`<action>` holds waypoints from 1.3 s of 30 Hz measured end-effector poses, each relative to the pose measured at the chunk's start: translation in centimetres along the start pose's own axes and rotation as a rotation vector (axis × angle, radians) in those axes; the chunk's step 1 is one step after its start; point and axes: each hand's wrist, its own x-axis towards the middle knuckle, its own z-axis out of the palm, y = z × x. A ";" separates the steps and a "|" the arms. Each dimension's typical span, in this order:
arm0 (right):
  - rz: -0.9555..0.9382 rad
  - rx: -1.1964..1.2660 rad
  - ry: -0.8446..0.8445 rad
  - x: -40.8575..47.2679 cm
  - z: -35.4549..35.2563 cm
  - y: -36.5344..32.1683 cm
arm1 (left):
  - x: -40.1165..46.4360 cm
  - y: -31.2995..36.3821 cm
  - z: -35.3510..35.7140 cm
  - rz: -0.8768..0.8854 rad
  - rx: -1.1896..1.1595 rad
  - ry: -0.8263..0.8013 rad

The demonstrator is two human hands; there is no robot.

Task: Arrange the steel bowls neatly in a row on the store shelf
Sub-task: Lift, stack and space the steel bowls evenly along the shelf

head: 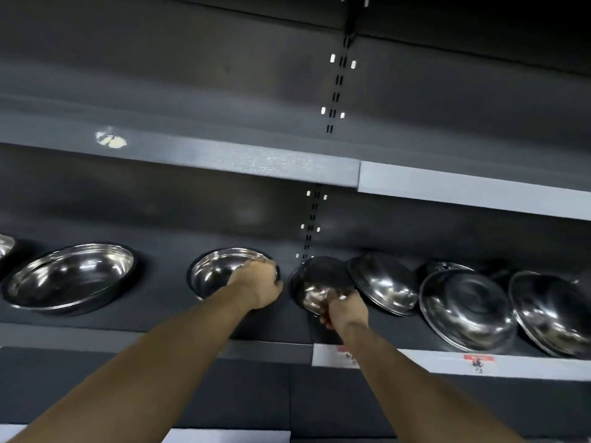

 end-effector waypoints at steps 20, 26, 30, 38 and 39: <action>-0.044 -0.049 0.028 12.9 -15.8 4.8 | 6.1 18.6 5.7 0.031 -0.025 -0.054; 0.011 0.017 0.020 13.6 -16.1 5.3 | 7.9 19.6 5.7 0.012 -0.047 -0.074; 0.067 -0.038 -0.018 15.1 -16.6 4.8 | 9.3 20.2 6.0 0.023 -0.058 -0.089; 0.107 -0.193 -0.023 16.8 -16.3 4.7 | 11.0 20.3 7.2 -0.018 -0.117 -0.104; 0.104 -0.198 -0.017 16.8 -16.2 4.8 | 11.1 20.2 7.3 -0.028 -0.138 -0.104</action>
